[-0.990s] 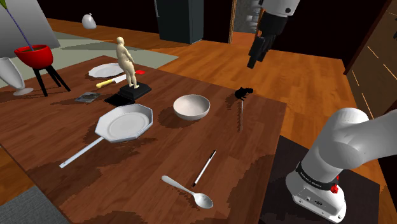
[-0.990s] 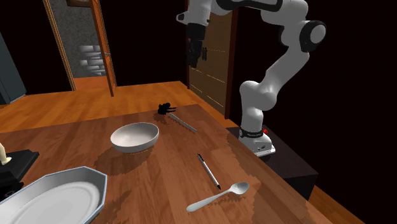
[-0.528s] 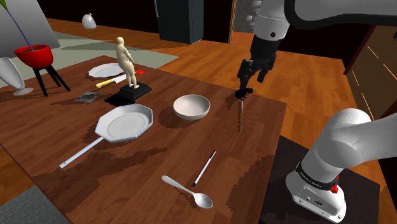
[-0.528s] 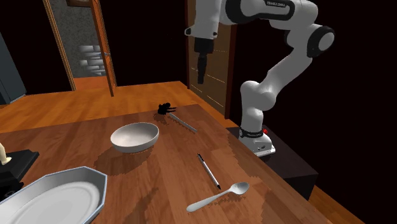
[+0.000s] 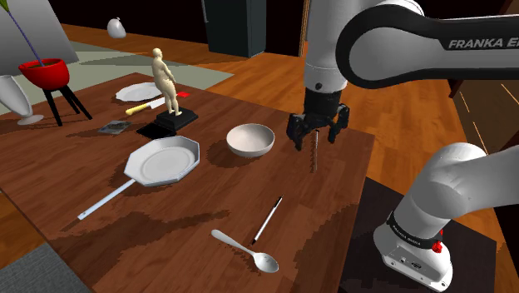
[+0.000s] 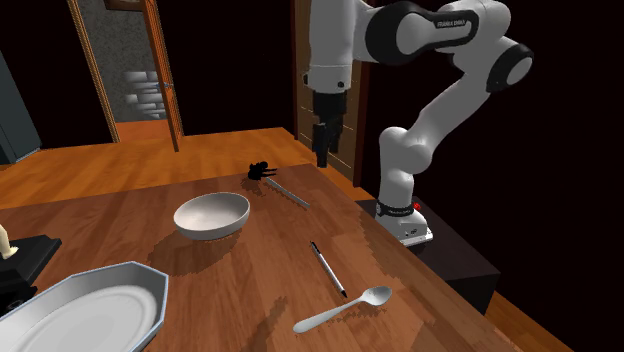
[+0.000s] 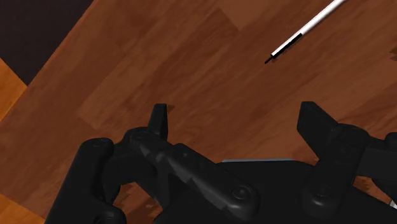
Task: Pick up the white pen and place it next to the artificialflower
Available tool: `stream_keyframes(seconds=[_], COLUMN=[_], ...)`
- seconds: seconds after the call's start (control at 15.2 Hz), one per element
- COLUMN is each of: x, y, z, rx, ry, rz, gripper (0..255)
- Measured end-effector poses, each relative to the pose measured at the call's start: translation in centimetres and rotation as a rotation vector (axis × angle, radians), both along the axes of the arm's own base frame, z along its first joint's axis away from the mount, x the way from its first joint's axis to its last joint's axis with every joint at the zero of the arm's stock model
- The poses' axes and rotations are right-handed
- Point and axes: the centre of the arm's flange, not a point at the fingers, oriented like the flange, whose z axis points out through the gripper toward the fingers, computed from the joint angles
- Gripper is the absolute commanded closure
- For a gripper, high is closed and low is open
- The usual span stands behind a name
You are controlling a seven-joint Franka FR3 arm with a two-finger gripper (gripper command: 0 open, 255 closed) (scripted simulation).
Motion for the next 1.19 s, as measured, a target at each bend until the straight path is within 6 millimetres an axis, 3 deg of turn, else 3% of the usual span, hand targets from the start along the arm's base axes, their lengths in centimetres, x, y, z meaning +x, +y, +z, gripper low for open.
stream_keyframes(seconds=[0.4,0.92,1.19], x=[1.2,5.3,7.6], y=[6.3,13.9,16.2], z=[-5.0,-11.7,-15.7], rx=[-0.025,-0.06,-0.078], ry=[0.078,0.181,0.227], rz=[-0.268,-0.623,-0.779], gripper=[0,0,0])
